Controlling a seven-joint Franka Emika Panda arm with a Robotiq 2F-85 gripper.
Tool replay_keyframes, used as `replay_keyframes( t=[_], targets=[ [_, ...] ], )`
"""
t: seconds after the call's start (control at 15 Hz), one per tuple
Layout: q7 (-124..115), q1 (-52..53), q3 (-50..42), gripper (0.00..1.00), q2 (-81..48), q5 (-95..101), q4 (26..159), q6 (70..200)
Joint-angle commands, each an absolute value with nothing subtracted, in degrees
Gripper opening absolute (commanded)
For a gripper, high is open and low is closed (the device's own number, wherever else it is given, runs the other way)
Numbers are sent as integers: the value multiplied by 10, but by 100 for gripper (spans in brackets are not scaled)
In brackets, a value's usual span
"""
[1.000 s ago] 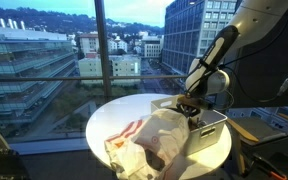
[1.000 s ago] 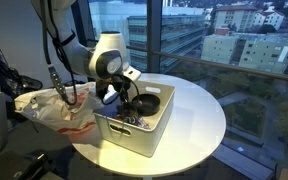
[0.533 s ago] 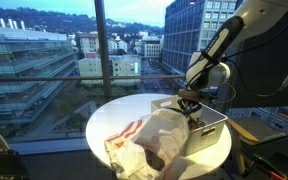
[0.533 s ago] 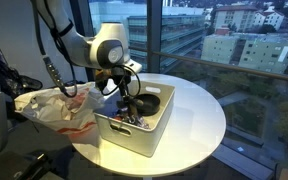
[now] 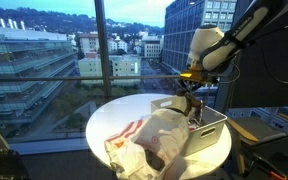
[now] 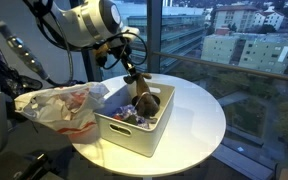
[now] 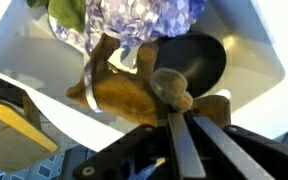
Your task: Remove the black bowl from the plastic bag, put it in the white basket, remove the duster and toy moose from the white basket and put them in the plastic bag
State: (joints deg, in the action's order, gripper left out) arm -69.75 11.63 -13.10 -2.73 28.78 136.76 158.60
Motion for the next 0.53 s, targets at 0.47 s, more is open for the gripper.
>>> replay_keyframes(
  t=[0.47],
  targets=[
    [-866,111,-130,2,191,494,1444,1744]
  ],
)
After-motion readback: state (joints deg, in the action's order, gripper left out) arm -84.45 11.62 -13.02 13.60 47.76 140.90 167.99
